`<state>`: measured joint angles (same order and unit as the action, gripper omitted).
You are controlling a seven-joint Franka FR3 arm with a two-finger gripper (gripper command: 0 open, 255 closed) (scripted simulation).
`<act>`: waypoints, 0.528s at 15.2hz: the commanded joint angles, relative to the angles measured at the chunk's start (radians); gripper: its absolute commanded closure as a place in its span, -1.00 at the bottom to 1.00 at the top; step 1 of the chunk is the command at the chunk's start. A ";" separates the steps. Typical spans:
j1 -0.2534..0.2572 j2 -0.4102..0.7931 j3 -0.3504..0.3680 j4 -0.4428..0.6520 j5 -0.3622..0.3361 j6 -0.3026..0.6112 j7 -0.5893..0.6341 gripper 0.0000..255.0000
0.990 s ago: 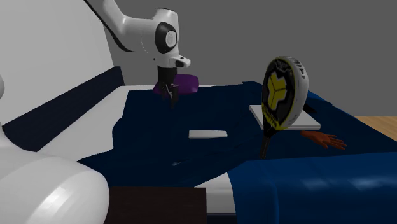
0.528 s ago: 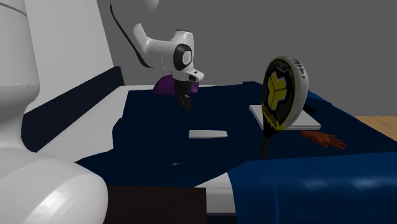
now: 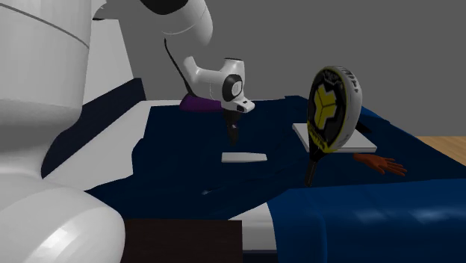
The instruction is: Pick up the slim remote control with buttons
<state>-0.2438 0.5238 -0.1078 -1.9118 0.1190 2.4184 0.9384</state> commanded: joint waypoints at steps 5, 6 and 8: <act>-0.042 0.191 -0.037 0.165 0.036 0.021 0.081 -1.00; -0.046 0.205 -0.039 0.178 0.039 0.022 0.087 -1.00; -0.048 0.227 -0.036 0.184 0.042 0.037 0.085 -1.00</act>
<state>-0.2888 0.7376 -0.1439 -1.7375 0.1591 2.4528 1.0223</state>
